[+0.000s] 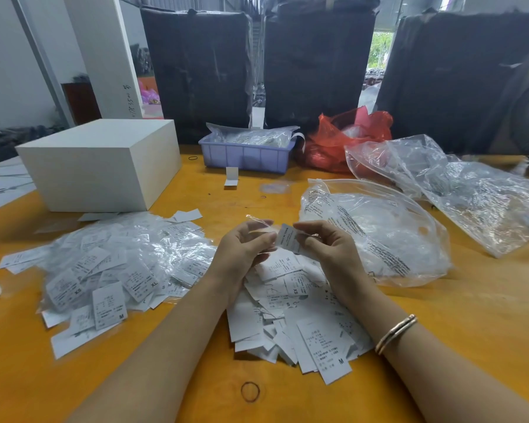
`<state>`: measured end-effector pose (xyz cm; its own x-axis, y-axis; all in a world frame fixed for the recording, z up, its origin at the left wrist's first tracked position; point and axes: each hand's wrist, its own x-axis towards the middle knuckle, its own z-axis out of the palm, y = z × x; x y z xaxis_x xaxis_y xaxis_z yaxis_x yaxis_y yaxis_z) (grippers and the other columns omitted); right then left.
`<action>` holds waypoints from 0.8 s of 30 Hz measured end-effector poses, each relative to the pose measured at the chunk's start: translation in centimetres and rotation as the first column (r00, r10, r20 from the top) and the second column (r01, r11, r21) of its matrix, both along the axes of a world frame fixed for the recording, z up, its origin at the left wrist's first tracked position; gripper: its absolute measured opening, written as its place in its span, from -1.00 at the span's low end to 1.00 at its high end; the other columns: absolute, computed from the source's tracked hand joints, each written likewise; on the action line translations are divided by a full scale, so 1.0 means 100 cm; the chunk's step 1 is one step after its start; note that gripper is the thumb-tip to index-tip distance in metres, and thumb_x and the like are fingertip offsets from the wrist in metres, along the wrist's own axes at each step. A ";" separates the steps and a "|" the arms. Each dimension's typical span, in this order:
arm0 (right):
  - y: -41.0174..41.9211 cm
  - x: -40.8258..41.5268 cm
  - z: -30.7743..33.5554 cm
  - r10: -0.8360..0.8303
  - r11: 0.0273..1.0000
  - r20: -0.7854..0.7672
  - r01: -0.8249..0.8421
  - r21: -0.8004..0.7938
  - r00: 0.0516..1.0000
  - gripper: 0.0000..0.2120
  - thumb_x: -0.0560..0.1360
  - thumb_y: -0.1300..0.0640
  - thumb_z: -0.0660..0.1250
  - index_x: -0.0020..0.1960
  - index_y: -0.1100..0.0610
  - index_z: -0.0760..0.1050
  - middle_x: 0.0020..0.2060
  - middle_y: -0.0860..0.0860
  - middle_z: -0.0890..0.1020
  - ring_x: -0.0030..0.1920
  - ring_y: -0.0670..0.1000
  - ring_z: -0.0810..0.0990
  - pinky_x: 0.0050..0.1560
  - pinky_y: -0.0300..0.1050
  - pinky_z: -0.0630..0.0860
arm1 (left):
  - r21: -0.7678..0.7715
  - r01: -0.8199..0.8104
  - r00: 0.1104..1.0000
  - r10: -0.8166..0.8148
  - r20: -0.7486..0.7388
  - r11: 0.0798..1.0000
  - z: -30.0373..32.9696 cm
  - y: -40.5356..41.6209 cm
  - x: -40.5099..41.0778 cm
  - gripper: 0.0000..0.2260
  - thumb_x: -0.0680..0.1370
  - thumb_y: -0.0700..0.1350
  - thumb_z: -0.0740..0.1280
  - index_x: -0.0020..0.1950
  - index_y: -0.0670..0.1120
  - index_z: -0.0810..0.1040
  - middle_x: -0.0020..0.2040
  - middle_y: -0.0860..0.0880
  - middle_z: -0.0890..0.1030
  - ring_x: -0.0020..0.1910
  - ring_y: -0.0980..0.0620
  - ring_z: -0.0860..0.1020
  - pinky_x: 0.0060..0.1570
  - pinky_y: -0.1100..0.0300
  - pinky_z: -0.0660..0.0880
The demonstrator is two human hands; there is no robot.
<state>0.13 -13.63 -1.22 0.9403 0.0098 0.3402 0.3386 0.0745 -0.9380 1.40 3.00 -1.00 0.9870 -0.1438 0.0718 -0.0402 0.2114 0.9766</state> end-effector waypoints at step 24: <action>0.001 -0.001 0.002 -0.026 0.998 -0.016 0.027 0.049 1.000 -0.76 0.47 0.39 0.31 0.06 0.15 0.55 -0.16 0.09 0.56 -0.14 0.12 0.59 -0.08 0.01 0.58 | -0.134 -0.111 0.994 0.110 -0.017 0.985 0.004 0.002 0.001 -0.77 0.41 -0.20 0.45 0.01 0.01 0.57 -0.25 0.13 0.66 -0.28 0.24 0.60 -0.19 0.28 0.44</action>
